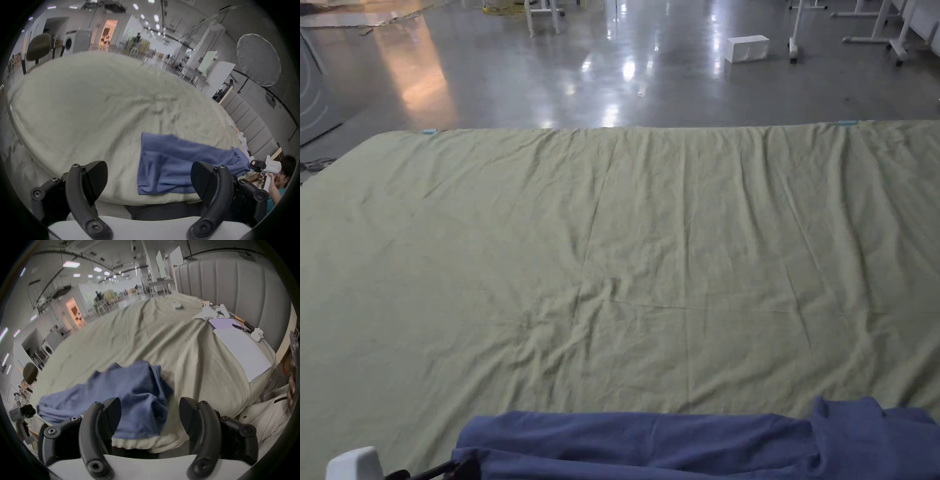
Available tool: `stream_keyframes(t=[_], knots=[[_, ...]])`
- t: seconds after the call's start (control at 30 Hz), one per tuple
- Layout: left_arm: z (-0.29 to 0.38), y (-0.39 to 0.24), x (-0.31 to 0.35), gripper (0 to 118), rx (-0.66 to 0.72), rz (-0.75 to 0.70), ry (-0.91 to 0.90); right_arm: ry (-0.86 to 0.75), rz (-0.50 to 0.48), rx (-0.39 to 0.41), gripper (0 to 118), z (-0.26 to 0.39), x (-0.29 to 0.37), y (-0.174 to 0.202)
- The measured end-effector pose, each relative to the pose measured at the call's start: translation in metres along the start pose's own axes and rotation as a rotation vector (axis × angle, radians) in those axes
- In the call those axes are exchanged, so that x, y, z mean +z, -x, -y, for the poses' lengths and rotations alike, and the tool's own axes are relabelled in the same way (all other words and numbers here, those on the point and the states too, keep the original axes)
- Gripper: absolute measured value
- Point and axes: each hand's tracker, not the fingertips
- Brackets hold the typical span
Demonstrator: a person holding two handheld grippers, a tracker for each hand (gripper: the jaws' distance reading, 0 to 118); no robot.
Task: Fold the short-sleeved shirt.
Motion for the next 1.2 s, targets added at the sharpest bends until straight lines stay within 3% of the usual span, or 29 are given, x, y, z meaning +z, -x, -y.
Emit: stream_keyframes(t=[0.17,0.27,0.37,0.43,0.47,0.53,0.57,0.6,0.67,0.77,0.8,0.83,0.87,0.9,1.0,1.03,1.2], knots=[[-0.022,-0.066,0.077,105,-0.293,-0.11,-0.302,-0.17,-0.091,0.015,82,-0.006,0.069,0.031],[-0.027,-0.12,0.113,104,-0.383,-0.211,-0.43,-0.341,-0.072,0.137,82,-0.004,0.11,0.072],[-0.019,-0.153,0.136,100,-0.422,-0.201,-0.547,-0.499,-0.049,0.281,83,-0.001,0.134,0.107],[-0.014,-0.169,0.143,85,-0.455,-0.2,-0.567,-0.568,-0.045,0.358,76,-0.003,0.145,0.123],[-0.013,-0.177,0.142,75,-0.468,-0.21,-0.562,-0.561,-0.077,0.355,66,-0.003,0.147,0.128],[-0.01,-0.186,0.137,46,-0.543,-0.179,-0.462,-0.549,-0.152,0.349,28,0.0,0.144,0.125],[-0.006,-0.19,0.134,26,-0.559,-0.167,-0.444,-0.546,-0.171,0.348,15,0.001,0.144,0.128],[-0.001,-0.194,0.134,2,-0.561,-0.169,-0.465,-0.55,-0.17,0.354,11,0.001,0.144,0.131],[0.002,-0.197,0.135,2,-0.55,-0.113,-0.453,-0.545,-0.172,0.374,0,0.002,0.145,0.139],[0.005,-0.201,0.137,0,-0.524,-0.077,-0.432,-0.616,-0.155,0.414,0,0.011,0.149,0.146],[0.003,-0.201,0.139,0,-0.525,-0.072,-0.43,-0.644,-0.199,0.458,0,0.008,0.153,0.147],[0.003,-0.2,0.141,0,-0.521,-0.07,-0.43,-0.492,-0.237,0.363,0,0.012,0.145,0.144],[0.002,-0.198,0.143,0,-0.509,-0.067,-0.431,-0.612,-0.199,0.444,0,0.01,0.151,0.148],[0.001,-0.195,0.144,0,-0.498,-0.068,-0.438,-0.605,-0.19,0.444,0,0.012,0.152,0.148],[-0.006,-0.179,0.147,0,-0.441,-0.068,-0.436,-0.559,-0.206,0.403,0,0.01,0.147,0.143],[-0.01,-0.17,0.145,0,-0.419,-0.052,-0.429,-0.533,-0.229,0.353,0,0.012,0.146,0.142],[-0.041,-0.105,0.111,2,-0.305,-0.002,-0.319,-0.501,-0.227,0.328,0,0.011,0.139,0.135]])
